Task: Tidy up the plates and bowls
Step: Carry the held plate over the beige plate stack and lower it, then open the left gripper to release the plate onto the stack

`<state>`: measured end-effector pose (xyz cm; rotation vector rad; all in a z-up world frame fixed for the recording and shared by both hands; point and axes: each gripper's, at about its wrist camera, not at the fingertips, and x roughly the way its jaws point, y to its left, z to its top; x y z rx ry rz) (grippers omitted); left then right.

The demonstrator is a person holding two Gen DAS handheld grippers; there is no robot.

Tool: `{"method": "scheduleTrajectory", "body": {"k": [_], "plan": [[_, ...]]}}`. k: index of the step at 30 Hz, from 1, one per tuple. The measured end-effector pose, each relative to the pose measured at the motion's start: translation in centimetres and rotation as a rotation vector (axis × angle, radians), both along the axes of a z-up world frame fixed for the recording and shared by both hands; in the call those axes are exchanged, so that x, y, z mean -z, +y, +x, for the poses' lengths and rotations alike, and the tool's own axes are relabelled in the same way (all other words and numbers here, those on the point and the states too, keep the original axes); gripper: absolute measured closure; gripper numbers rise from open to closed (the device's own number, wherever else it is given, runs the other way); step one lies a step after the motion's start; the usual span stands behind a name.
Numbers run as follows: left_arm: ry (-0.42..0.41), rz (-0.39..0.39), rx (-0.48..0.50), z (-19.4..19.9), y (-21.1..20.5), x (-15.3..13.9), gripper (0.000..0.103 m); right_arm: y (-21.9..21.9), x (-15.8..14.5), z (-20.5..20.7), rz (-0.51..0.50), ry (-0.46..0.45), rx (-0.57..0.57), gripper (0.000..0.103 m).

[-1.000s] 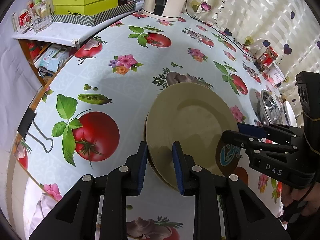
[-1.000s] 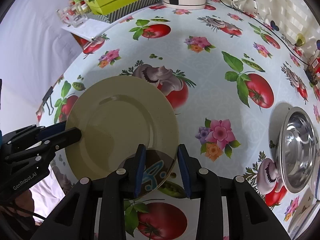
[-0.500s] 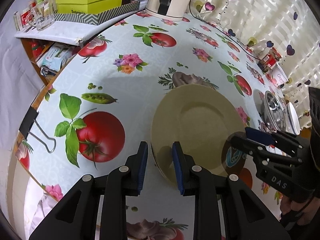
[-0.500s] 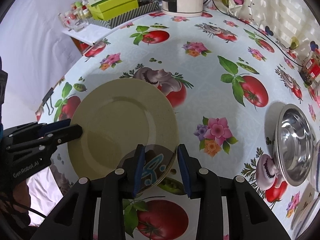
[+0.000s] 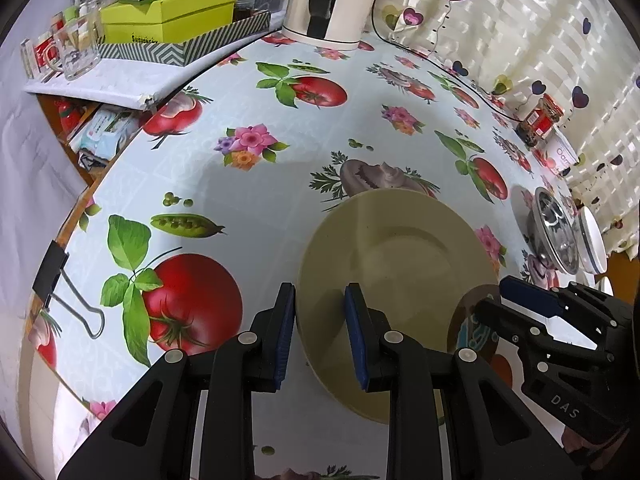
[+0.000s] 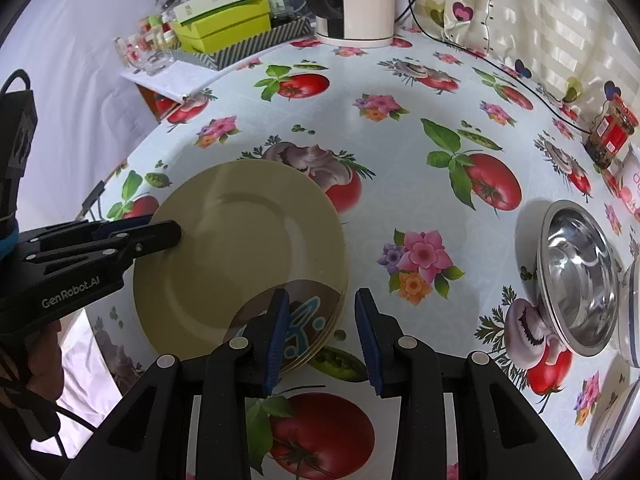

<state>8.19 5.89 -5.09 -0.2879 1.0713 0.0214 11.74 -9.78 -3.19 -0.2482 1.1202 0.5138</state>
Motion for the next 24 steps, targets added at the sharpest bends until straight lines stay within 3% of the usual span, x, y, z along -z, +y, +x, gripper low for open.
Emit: {"method": "scheduleTrajectory", "body": {"k": [24], "plan": [[-0.026,0.042,0.023,-0.22,-0.54,-0.43,0.077,-0.05,-0.06,-0.52,0.003,-0.02,-0.016,0.07]]}}
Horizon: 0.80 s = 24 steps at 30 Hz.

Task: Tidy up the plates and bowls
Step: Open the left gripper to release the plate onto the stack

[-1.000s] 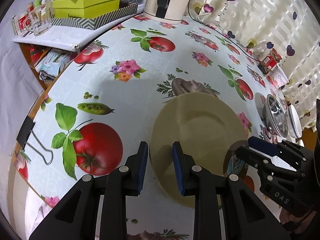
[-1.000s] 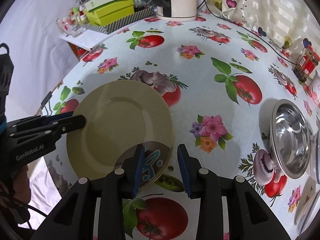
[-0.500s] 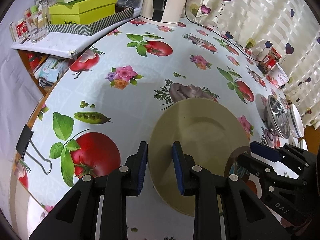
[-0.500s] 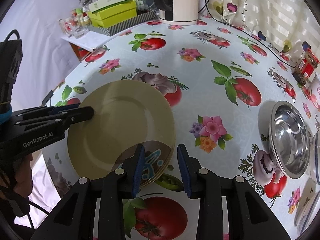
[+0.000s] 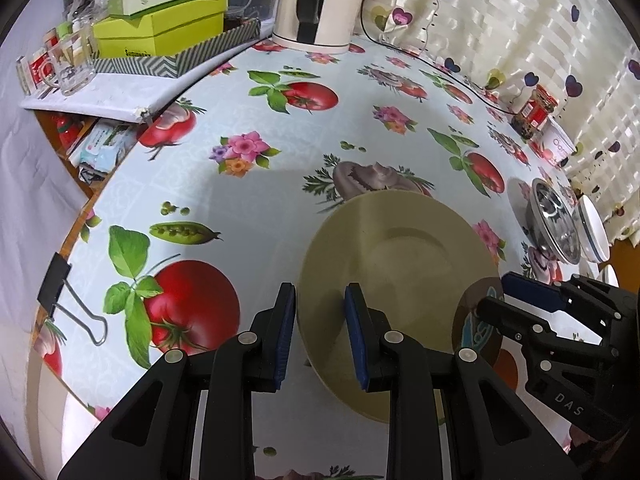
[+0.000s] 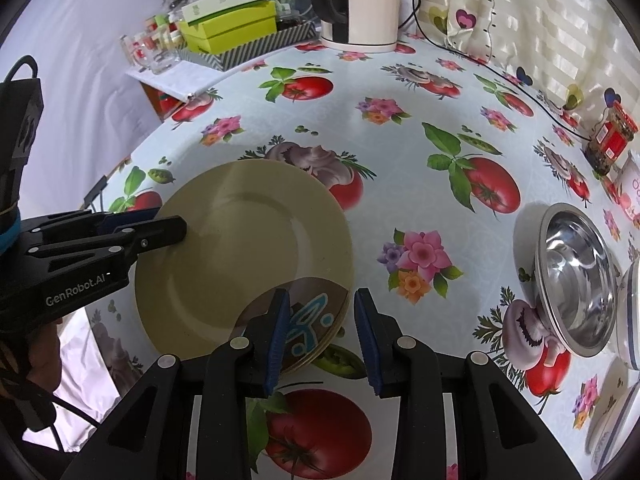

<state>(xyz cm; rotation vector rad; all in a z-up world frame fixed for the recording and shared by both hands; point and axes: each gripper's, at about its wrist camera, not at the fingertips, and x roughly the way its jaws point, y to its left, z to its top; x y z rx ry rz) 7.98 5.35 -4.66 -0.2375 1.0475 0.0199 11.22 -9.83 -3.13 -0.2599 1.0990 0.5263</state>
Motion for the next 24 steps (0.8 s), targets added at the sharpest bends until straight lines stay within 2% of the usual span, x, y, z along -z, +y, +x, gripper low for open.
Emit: {"method": "scheduleTrajectory", "body": {"k": [24], "plan": [[-0.088,0.02,0.044,-1.1,-2.0,-3.4,0.077,-3.2,-1.9,-1.7,0.068,-0.035,0.044,0.07]]}}
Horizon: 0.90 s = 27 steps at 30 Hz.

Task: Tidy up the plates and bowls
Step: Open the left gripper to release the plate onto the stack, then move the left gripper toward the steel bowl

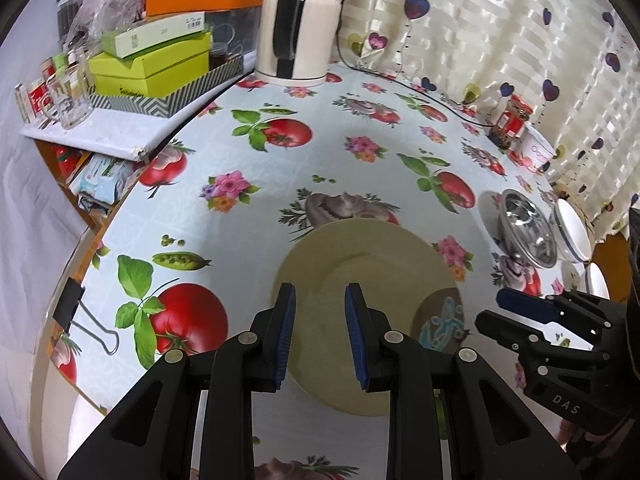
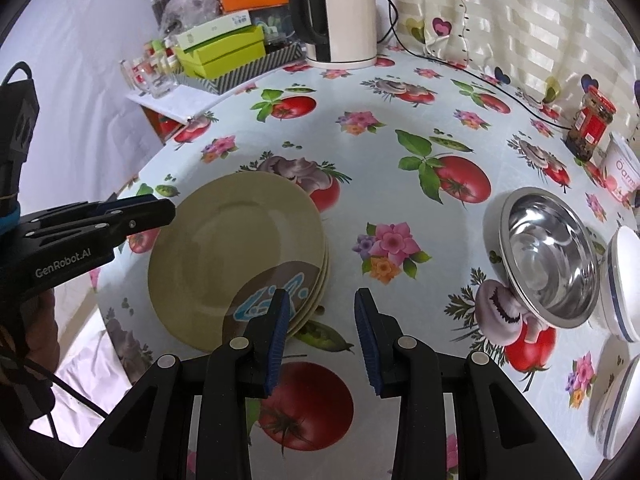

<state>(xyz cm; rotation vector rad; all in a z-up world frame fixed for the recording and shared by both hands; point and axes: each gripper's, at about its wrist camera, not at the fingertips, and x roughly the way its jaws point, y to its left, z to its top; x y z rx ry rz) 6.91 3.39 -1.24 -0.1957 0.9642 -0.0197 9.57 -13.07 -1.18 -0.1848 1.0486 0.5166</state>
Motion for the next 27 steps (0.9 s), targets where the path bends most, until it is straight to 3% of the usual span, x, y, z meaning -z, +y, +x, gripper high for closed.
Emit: {"method": "scheduleTrajectory", "body": {"k": [27], "plan": [[-0.045,-0.037,0.165,-0.2,-6.3,-2.8,0.077,-5.1,-4.5,-2.6,0.021,-0.094,0.125,0.07]]}}
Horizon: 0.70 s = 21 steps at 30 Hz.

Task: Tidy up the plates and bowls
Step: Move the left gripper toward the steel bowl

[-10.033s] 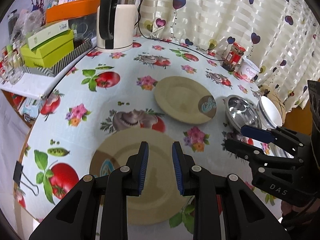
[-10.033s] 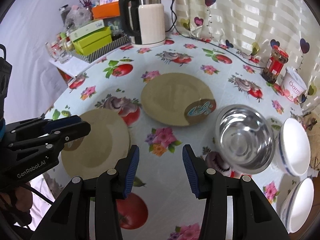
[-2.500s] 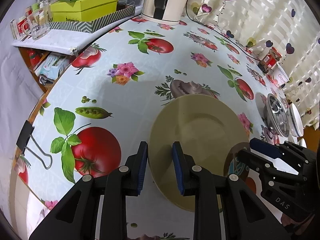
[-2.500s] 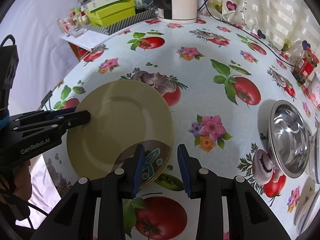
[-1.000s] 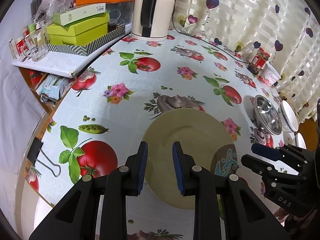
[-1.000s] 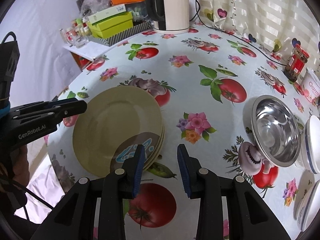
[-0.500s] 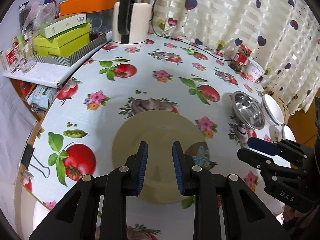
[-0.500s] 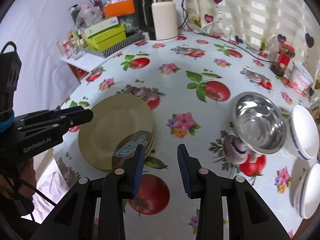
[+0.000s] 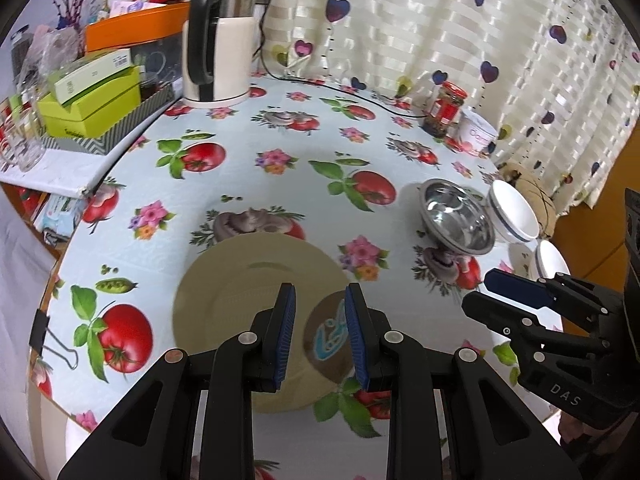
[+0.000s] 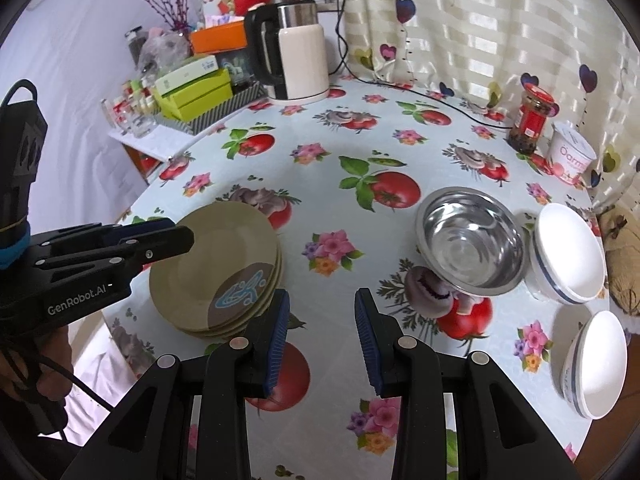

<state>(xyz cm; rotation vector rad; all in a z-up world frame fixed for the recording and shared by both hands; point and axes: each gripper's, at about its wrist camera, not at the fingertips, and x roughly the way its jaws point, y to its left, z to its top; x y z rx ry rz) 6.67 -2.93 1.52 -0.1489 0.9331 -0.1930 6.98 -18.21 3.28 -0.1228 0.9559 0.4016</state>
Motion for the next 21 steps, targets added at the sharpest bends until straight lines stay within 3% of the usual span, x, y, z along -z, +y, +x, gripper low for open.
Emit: {"method": "scheduleTrajectory", "body": {"k": [21], "plan": [[0.028,-0.03,0.139,3.3,-5.3,0.2,0.077,-6.8,0.3,1.4,0.033,0.007,0.18,0.07]]}}
